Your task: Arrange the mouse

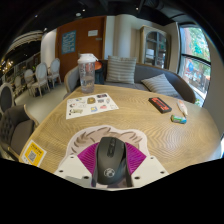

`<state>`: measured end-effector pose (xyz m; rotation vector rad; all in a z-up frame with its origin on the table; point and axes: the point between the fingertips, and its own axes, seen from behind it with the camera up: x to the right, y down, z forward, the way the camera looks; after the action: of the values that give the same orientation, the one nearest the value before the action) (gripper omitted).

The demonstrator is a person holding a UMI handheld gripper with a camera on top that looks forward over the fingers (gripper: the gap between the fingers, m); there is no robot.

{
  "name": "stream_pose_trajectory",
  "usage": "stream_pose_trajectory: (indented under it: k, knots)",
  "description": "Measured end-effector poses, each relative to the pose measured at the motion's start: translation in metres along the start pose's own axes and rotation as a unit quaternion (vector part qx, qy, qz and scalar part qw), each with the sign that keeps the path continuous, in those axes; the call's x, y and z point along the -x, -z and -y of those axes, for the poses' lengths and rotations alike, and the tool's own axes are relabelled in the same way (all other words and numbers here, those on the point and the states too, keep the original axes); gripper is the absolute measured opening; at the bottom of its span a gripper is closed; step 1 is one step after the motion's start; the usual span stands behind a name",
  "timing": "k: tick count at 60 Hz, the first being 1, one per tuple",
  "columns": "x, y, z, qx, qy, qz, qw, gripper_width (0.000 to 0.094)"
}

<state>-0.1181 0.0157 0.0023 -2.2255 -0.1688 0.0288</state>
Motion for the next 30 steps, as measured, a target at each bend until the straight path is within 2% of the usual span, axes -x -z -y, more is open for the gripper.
stream_pose_trajectory:
  k: [4, 11, 12, 16, 17, 19, 23, 30]
  knots:
    - [0.004, -0.008, -0.013, 0.019, 0.018, -0.012, 1.000, 0.0416]
    - [0.001, -0.005, -0.011, 0.004, 0.065, -0.016, 0.998, 0.0509]
    - [0.003, -0.003, -0.010, 0.001, 0.069, -0.011, 0.998, 0.0539]
    - [0.001, 0.007, -0.004, -0.015, 0.070, 0.001, 0.997, 0.0833]
    - [0.000, 0.010, -0.003, -0.021, 0.067, 0.001, 0.997, 0.0878]
    - [-0.006, 0.018, -0.001, -0.032, 0.062, -0.004, 0.998, 0.0838]
    - [-0.013, 0.039, -0.002, -0.046, 0.059, -0.005, 0.997, 0.0854]
    - [-0.015, 0.086, -0.010, -0.080, 0.048, 0.025, 0.995, 0.0854]
